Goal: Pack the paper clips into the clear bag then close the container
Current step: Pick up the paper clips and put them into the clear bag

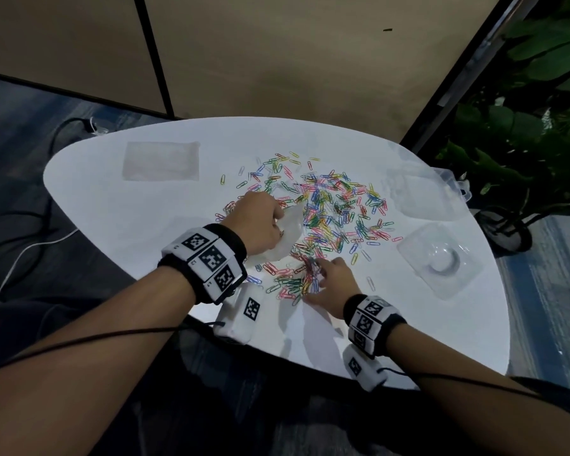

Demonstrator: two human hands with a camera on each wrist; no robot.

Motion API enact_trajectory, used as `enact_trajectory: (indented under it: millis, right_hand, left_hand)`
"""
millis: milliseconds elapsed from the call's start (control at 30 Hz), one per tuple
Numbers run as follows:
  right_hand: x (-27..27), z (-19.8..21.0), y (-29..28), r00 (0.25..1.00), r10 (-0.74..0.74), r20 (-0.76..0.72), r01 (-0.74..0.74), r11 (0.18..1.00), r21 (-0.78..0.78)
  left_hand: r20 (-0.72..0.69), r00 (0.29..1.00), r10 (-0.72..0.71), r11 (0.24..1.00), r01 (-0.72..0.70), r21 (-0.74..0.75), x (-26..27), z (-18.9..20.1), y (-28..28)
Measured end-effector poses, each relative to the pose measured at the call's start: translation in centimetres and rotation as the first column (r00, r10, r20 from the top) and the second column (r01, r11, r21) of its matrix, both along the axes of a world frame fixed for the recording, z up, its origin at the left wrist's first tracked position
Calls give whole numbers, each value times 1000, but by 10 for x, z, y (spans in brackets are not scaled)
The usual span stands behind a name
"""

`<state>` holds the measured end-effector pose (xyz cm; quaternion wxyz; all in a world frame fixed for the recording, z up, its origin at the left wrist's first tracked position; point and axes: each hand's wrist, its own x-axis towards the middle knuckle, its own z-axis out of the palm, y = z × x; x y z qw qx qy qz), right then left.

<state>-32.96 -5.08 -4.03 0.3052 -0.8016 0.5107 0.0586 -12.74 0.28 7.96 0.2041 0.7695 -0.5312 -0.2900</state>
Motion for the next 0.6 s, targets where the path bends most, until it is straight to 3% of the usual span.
enact_trajectory:
  millis: [100,267,367,433,500,600]
  right_hand:
    - [14,3,-4,998,39,56,-37,999,-40]
    - [28,1,-9,970,243,-16,-239,934,-265]
    - [28,10,-16,961,261,-91,-276,924,-266]
    - [24,20,-23,982,176,-70,-187,957,-222]
    - [18,27,-33,1000,8,16,-6,990,-144]
    - [9,31,-48,948,-267,173,254,962,97]
  left_hand:
    - [11,1000,14,1000,-14,-8,8,-1,2]
    - [61,998,2,1000,-1,-12,22,-3,6]
    - [50,999,-4,1000,4,0,23,-1,9]
    - [50,999,-1,1000,1,5,23,-1,8]
    - [52,999,-5,1000,4,12,22,-1,8]
    - [53,999,-5,1000,4,20,19,-2,7]
